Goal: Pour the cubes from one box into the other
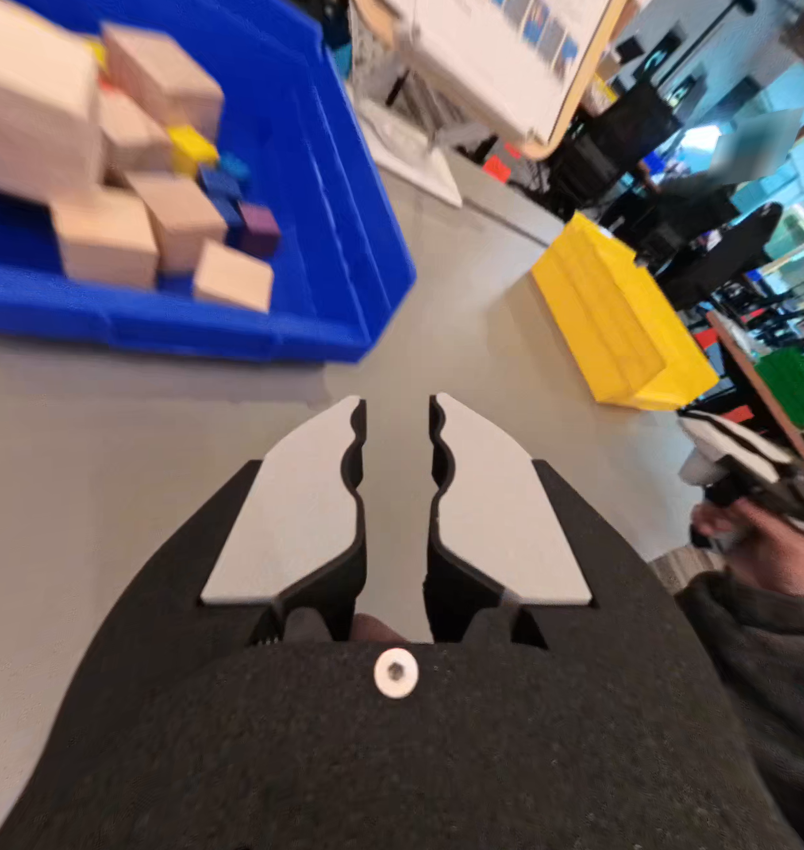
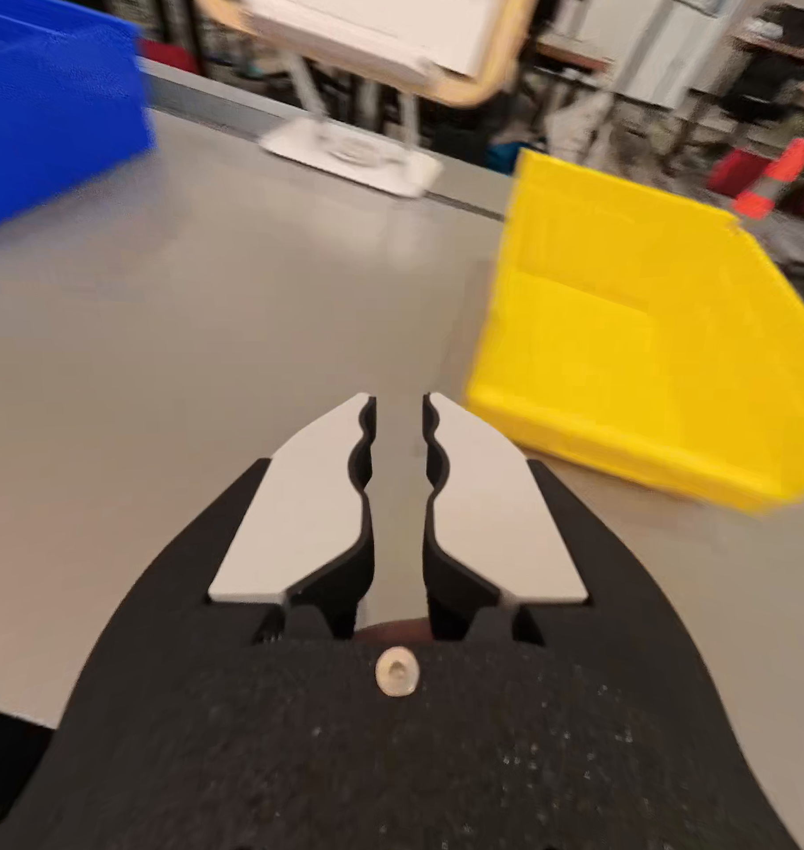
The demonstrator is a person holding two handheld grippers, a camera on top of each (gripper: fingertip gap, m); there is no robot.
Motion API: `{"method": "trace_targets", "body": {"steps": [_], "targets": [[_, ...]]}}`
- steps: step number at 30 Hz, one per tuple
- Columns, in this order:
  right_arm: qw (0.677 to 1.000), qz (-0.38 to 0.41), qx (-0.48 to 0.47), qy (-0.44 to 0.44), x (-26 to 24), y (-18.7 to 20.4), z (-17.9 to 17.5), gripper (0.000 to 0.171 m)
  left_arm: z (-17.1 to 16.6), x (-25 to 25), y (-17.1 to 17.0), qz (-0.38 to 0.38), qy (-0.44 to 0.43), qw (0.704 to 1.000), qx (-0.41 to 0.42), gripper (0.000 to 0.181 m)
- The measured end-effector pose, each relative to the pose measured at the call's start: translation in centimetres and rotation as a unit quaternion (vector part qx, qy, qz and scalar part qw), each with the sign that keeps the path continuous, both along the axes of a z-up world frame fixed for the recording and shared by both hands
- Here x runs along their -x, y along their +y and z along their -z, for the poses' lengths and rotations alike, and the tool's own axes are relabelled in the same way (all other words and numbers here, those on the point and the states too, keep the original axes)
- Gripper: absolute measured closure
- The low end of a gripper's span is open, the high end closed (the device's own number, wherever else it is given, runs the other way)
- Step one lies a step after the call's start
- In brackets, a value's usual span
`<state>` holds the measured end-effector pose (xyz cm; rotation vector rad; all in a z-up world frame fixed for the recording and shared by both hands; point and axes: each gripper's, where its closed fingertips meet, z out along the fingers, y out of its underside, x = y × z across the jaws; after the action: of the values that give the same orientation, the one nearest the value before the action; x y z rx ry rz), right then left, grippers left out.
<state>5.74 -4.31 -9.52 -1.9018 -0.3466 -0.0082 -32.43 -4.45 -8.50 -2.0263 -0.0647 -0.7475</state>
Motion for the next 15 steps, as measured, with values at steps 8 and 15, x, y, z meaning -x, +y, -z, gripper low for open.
{"method": "trace_targets", "body": {"steps": [8, 15], "targets": [[0.978, 0.160, 0.013, 0.130, -14.8, -0.6, 2.0, 0.147, 3.5, -3.6, 0.5, 0.002, 0.089, 0.996, -0.023, 0.151], [0.979, 0.161, -0.002, 0.124, -14.7, -0.1, 1.8, 0.147, 4.3, -1.0, 1.4, -0.044, 0.136, 0.989, -0.029, 0.154]]}}
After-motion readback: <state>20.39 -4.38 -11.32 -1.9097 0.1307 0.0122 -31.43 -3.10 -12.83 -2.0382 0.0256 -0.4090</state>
